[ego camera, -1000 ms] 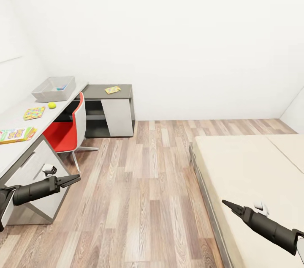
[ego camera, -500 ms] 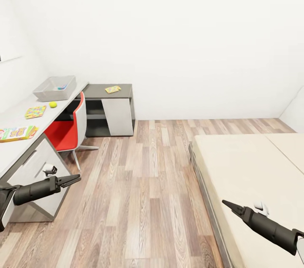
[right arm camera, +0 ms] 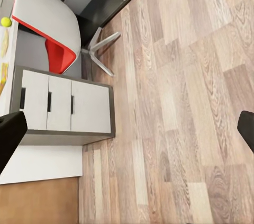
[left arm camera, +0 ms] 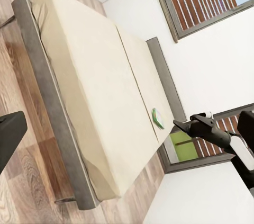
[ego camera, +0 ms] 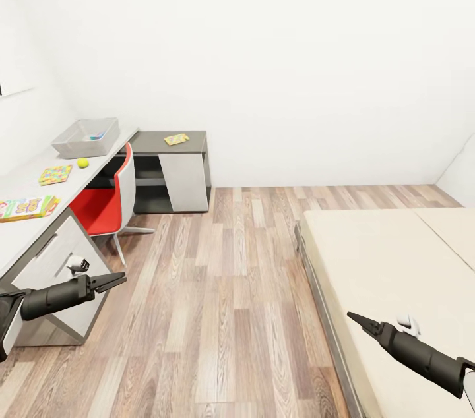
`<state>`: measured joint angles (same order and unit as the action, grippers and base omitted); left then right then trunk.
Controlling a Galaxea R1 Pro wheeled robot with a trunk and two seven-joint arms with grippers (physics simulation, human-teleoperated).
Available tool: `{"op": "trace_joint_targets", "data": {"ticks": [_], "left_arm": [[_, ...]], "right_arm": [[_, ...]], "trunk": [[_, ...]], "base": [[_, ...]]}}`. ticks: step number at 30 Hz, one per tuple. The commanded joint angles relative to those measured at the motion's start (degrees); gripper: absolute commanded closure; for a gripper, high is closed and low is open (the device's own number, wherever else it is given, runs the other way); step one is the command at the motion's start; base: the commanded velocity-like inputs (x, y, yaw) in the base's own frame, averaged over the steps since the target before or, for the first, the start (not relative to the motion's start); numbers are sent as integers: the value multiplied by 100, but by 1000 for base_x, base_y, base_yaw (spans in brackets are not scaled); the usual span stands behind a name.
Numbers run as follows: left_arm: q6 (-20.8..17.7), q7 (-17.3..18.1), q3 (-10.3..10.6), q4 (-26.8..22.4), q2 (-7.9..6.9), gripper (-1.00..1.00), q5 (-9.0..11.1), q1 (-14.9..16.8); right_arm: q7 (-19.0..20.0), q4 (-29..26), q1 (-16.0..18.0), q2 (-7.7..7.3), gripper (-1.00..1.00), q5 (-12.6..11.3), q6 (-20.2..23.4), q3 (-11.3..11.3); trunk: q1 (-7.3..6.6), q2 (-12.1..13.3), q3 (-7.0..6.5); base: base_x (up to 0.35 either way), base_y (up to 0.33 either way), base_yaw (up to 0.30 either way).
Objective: Put all the toys in the child's room - the three board games (two on the bed and one on the table), the two jigsaw puzzles on the table, and the tennis ball on the table - inside the toy box on the table in the child's room.
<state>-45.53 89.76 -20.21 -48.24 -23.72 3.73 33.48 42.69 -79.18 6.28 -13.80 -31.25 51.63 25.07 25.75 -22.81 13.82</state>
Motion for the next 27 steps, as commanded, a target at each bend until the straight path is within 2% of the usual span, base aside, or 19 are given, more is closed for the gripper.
{"op": "trace_joint_targets", "data": {"ticks": [1,27], "left_arm": [[-61,24,0,-1,-1,-100,-4,3],[-60,24,0,-1,-1,-100,-4,5]], "right_arm": [[20,-1,5,0,-100,5,27,7],[20,33,5,0,-100,5,31,2]], "trunk": [[3,-11,11],[3,-11,11]], "base": [[-21,0,0],[-24,0,0]]}}
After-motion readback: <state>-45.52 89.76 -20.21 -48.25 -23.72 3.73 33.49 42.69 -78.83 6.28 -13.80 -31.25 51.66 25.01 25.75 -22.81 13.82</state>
